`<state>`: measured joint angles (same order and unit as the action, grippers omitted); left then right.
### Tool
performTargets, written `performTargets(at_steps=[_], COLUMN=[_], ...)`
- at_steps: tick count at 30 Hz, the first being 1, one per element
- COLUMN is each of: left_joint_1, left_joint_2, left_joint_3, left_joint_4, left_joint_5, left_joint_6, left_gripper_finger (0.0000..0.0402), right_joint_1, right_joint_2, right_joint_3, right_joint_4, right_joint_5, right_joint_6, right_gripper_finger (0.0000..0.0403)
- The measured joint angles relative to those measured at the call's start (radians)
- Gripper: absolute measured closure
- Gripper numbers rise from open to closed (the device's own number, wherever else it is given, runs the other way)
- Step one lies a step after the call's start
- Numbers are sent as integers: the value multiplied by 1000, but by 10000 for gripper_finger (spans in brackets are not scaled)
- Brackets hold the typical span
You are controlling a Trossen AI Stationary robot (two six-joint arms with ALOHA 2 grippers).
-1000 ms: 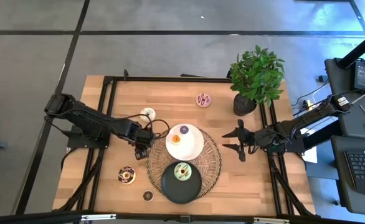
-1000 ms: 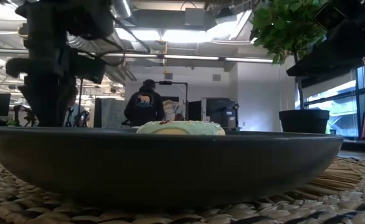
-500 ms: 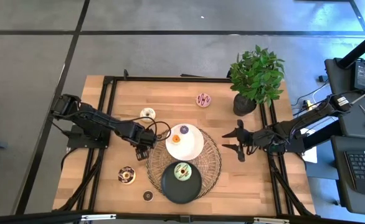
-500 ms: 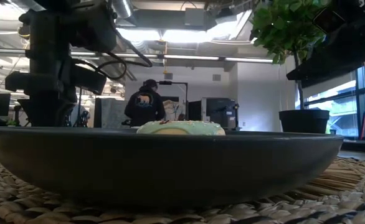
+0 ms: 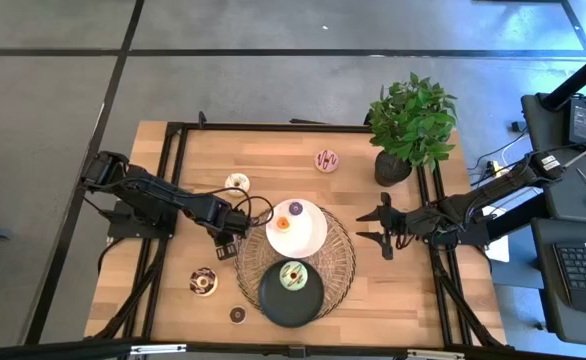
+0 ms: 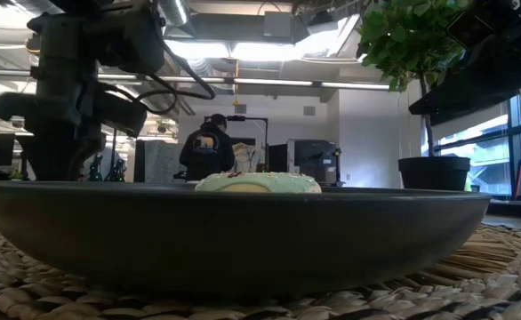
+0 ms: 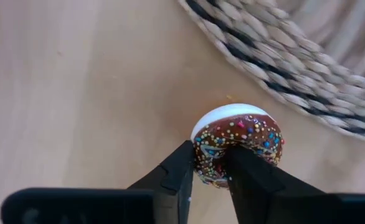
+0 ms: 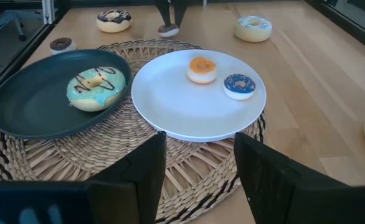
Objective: Pick & Place donuts
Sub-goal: Put the small brown doughnut on the white plate
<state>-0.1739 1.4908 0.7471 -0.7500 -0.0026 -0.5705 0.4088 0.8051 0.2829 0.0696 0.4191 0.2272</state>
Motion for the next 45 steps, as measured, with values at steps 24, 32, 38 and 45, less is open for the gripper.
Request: performTargets(at_steps=[24, 32, 38, 45], left_joint_1=[55, 143, 198, 225], left_joint_2=[78, 305, 407, 464], left_joint_3=[397, 530, 587, 590], left_joint_4=[287, 276, 277, 277], left_joint_5=[-111, -63, -19, 48], left_joint_6=[286, 279, 229, 197], left_gripper_finger=[367, 368, 368, 368], right_joint_1=[0, 0, 0, 0], right_joint_2=[0, 0, 0, 0], right_joint_3=[0, 0, 0, 0], right_joint_4=[0, 1, -1, -6], right_joint_5=[9, 9, 9, 9], right_joint_6=[0, 1, 0, -2], right_gripper_finger=[214, 214, 214, 214])
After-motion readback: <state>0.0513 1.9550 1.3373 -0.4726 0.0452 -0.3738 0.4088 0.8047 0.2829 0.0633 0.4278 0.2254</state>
